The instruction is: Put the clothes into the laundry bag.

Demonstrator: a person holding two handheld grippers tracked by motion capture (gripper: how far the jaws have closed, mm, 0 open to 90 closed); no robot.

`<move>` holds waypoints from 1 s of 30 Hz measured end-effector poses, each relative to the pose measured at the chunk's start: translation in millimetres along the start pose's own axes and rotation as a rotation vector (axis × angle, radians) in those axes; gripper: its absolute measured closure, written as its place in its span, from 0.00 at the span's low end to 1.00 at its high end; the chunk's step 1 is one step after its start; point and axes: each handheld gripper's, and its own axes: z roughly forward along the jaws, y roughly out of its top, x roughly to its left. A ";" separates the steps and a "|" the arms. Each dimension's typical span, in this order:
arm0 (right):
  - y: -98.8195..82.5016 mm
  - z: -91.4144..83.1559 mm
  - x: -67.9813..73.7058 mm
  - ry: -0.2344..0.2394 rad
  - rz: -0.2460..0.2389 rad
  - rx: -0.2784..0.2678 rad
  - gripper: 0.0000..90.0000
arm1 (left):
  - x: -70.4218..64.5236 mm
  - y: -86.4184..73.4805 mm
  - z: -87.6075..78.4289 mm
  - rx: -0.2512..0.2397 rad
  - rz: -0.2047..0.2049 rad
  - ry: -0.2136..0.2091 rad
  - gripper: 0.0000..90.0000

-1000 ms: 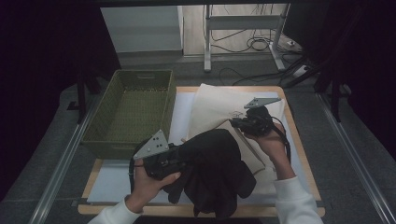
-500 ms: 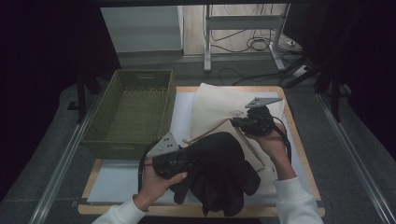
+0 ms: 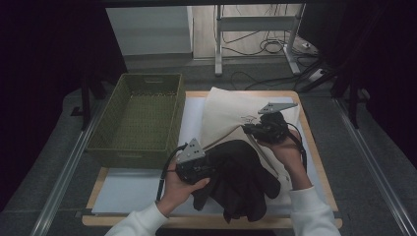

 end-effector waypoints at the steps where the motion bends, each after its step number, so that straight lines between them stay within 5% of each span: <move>1: 0.0 -0.2 0.0 0.000 0.000 -0.001 0.96 | 0.3 -0.1 3.2 0.003 0.001 0.002 0.80; 16: 0.6 -1.7 2.8 0.013 -0.006 -0.003 0.96 | 9.4 -7.0 43.4 0.034 0.036 0.065 0.80; 30: 1.1 -1.6 5.0 0.015 -0.010 -0.002 0.97 | 12.5 -9.6 58.8 0.058 0.038 0.090 0.80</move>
